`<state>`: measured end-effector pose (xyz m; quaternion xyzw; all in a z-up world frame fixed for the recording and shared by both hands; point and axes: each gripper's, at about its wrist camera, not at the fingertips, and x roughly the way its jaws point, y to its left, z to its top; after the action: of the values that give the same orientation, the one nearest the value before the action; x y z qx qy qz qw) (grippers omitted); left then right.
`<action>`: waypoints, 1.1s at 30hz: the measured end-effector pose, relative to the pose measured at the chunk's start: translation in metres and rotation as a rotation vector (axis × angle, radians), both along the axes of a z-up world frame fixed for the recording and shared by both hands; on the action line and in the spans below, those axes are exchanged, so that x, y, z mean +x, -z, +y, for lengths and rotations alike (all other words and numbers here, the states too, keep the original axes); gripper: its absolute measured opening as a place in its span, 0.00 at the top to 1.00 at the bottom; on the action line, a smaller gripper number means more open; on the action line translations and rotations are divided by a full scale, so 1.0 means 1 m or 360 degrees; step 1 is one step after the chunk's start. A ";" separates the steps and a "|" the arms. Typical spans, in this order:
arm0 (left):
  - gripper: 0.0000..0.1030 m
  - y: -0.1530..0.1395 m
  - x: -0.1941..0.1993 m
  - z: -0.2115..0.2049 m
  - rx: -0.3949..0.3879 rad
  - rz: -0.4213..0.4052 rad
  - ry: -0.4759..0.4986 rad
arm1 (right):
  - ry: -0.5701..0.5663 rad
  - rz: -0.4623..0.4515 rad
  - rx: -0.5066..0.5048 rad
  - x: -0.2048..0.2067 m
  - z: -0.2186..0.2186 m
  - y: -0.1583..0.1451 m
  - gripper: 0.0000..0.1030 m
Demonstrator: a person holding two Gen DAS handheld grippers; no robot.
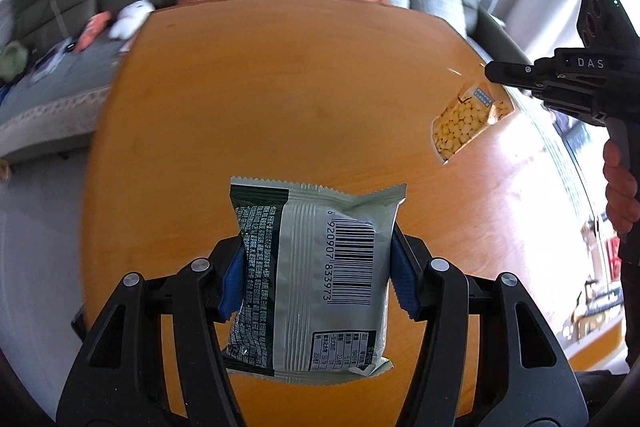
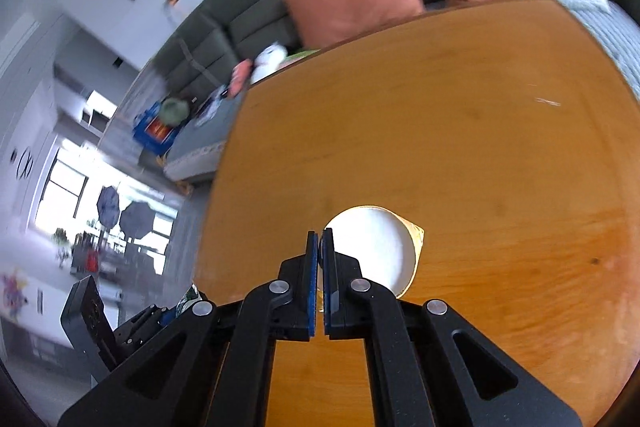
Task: Collect trash
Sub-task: 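Carry packet and cup over the black bin and open both tools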
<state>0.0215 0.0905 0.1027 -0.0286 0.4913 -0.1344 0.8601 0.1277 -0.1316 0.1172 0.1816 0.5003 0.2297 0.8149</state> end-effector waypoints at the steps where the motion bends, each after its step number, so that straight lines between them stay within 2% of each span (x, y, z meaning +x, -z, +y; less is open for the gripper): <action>1: 0.44 -0.001 -0.004 0.010 0.0000 -0.0003 -0.0025 | -0.0040 -0.0004 -0.0001 0.000 0.016 -0.001 0.97; 6: 0.44 -0.005 -0.022 0.056 0.0004 -0.0022 -0.0182 | -0.0202 -0.0010 -0.0002 -0.002 0.079 -0.005 0.97; 18: 0.44 -0.002 -0.096 0.180 -0.0014 -0.0039 -0.0612 | -0.0614 -0.0010 -0.0025 -0.027 0.231 -0.006 0.97; 25: 0.44 0.006 -0.147 0.245 -0.0010 -0.0016 -0.0869 | -0.0862 0.0002 -0.0020 -0.058 0.323 -0.002 0.97; 33: 0.44 0.021 -0.199 0.311 -0.0014 0.0034 -0.1164 | -0.1107 0.0040 -0.0054 -0.097 0.399 0.007 0.97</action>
<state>-0.1777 0.4011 0.0812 -0.2075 0.4568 0.1803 0.8460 0.0308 0.2670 0.1098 -0.0104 0.5460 0.4831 0.6844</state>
